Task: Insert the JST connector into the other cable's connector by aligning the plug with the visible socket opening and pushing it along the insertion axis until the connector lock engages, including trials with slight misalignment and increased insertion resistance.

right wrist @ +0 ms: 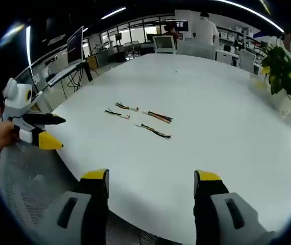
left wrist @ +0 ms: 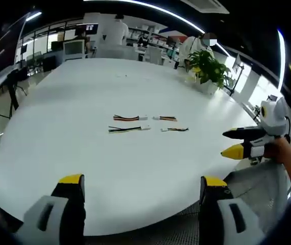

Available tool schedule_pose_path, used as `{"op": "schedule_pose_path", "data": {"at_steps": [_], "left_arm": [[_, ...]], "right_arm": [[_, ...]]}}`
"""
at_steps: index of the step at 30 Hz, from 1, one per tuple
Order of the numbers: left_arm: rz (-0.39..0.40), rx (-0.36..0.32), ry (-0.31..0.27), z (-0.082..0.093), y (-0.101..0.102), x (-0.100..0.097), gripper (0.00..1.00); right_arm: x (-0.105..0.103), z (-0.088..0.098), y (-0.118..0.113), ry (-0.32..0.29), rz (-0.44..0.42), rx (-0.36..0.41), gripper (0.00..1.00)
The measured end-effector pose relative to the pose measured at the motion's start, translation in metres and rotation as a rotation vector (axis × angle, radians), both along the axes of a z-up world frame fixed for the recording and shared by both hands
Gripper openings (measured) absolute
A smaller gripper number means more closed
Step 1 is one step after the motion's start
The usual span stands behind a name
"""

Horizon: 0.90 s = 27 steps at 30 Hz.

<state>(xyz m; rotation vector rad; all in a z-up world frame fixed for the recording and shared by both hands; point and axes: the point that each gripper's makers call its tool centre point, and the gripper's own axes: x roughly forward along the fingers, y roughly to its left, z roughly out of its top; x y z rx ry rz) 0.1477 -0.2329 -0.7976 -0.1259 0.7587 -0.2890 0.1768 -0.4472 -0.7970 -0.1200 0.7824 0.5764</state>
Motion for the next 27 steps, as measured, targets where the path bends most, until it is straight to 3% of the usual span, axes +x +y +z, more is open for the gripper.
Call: {"op": "schedule_pose_path", "data": {"at_steps": [27], "left_arm": [[-0.018,0.001,0.027,-0.0058,-0.0027,-0.003,0.92]], "right_arm": [[0.0012,0.0015,-0.0011,-0.015,0.0,-0.013,0.66]]}}
